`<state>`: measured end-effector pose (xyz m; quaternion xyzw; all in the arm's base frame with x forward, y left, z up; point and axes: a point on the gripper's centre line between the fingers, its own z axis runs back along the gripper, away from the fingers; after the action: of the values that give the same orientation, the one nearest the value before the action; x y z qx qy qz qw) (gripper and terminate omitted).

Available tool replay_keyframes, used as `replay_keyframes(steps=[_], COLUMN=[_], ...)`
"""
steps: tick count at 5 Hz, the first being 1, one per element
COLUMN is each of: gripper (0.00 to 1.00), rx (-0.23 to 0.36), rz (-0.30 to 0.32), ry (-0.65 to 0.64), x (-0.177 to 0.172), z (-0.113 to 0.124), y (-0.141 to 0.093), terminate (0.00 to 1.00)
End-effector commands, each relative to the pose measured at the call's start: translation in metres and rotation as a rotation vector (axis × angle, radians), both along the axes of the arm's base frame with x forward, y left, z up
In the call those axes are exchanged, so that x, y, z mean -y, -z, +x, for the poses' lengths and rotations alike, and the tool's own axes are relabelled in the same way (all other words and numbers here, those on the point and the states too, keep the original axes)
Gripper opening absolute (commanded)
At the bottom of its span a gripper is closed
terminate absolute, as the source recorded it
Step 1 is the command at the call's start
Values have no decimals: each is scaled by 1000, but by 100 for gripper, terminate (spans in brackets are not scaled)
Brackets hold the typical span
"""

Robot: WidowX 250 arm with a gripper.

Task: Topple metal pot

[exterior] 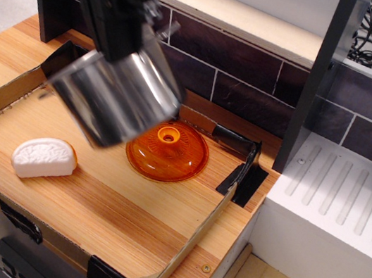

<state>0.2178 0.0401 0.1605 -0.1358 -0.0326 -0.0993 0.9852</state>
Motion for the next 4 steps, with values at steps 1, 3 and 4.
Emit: replay_keyframes(steps=[1,3,4], gripper=[0,0,0], rx=[-9,-54,-73], rz=[-56,-204,-285], ry=[-41,-27,-29], x=[-69,-86,-88], z=[5,18,24], y=[9,22,23], terminate=[0,0,0])
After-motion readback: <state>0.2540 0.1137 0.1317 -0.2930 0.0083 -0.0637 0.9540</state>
